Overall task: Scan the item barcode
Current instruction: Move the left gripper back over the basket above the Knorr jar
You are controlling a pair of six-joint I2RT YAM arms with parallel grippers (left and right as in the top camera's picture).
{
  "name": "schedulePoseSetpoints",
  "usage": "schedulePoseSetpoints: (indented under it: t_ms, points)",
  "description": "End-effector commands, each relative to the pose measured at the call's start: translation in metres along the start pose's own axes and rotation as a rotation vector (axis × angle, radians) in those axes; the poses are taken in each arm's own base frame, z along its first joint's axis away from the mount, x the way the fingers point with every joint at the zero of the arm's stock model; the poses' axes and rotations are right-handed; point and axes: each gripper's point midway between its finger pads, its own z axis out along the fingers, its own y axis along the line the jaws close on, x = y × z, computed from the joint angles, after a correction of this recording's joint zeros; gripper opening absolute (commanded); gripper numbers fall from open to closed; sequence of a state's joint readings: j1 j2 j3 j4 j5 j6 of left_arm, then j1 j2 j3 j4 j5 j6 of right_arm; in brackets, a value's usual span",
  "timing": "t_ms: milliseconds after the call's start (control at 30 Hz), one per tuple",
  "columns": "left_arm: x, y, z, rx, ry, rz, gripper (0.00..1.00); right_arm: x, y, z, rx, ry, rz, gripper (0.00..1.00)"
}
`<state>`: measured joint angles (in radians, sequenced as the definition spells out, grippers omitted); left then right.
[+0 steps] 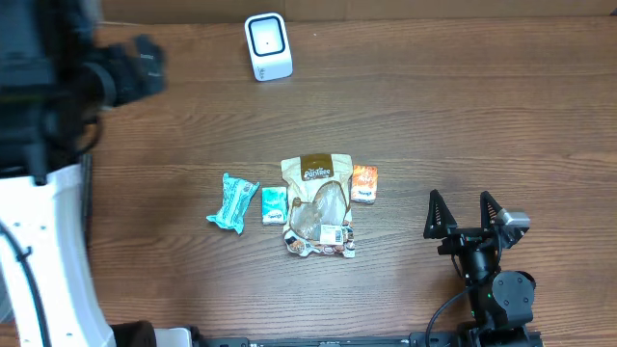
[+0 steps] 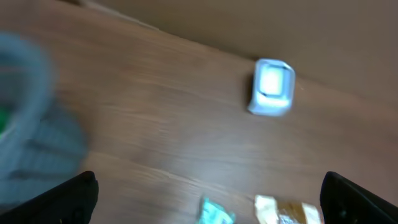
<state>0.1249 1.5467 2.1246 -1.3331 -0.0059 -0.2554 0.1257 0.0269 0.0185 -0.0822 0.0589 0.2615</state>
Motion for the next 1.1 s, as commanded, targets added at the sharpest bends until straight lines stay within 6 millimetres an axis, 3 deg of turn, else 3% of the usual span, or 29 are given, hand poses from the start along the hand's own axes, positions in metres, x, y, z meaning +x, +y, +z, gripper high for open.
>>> schedulePoseSetpoints:
  t_ms: [0, 200, 433, 733, 1067]
  points:
    - [-0.01, 0.041, -0.01, -0.082, -0.031, -0.114, 1.0, 0.002, -0.002, 0.0, 0.003, -0.004, 0.001, 1.0]
    - [-0.023, 0.122, -0.023, -0.236, -0.11, -0.386, 1.0, 0.002, -0.002, 0.0, 0.003, -0.004, 0.001, 1.0]
    - [-0.026, 0.178, -0.03, -0.365, -0.156, -0.5, 0.99, 0.002, -0.002, 0.0, 0.003, -0.004, 0.001, 1.0]
    - [-0.006, 0.232, 0.028, -0.538, -0.006, -0.539, 0.99, 0.002, -0.002, 0.0, 0.003, -0.004, 0.001, 1.0]
    - [0.021, 0.275, 0.066, -0.645, 0.131, -0.518, 1.0, 0.002, -0.002, 0.0, 0.003, -0.004, 0.001, 1.0]
